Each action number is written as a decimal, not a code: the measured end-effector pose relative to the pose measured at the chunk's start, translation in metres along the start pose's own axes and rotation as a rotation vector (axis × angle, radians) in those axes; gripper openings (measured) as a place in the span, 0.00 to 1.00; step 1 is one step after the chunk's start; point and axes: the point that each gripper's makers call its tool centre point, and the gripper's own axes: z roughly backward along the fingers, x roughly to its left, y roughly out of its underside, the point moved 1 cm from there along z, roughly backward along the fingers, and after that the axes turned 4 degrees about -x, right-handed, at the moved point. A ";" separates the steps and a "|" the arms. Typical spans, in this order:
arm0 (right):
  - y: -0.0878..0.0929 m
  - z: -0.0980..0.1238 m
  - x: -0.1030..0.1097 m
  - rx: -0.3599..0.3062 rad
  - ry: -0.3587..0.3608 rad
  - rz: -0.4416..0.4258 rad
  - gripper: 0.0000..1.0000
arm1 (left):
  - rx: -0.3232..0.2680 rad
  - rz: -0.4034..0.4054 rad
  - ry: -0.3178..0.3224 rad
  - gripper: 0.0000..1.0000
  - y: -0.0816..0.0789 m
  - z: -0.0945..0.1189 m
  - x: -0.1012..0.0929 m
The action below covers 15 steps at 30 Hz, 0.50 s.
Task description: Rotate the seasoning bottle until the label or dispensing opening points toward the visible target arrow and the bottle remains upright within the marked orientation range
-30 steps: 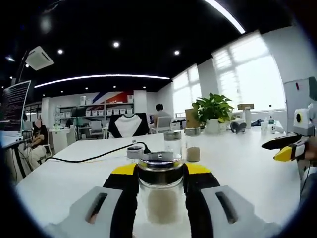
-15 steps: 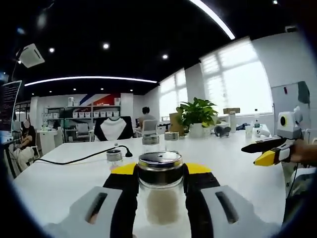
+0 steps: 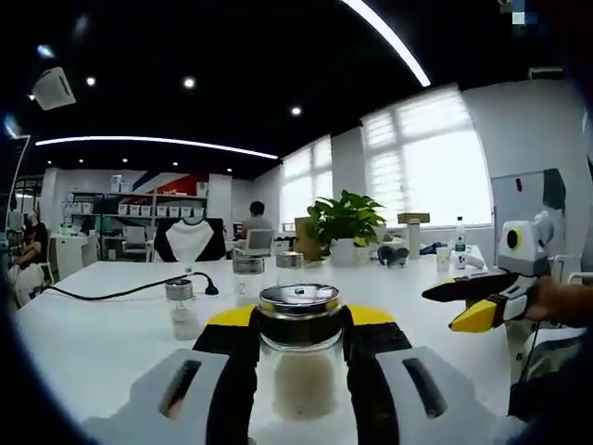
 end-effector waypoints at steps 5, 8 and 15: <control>0.002 -0.002 0.005 0.010 -0.022 0.003 0.52 | 0.003 -0.001 0.028 0.37 -0.001 -0.001 -0.008; 0.003 -0.004 0.010 0.013 -0.038 -0.002 0.52 | 0.000 0.002 0.061 0.37 -0.003 -0.001 -0.017; 0.001 -0.011 0.024 0.007 -0.075 -0.013 0.52 | 0.005 0.009 0.149 0.37 0.000 -0.006 -0.039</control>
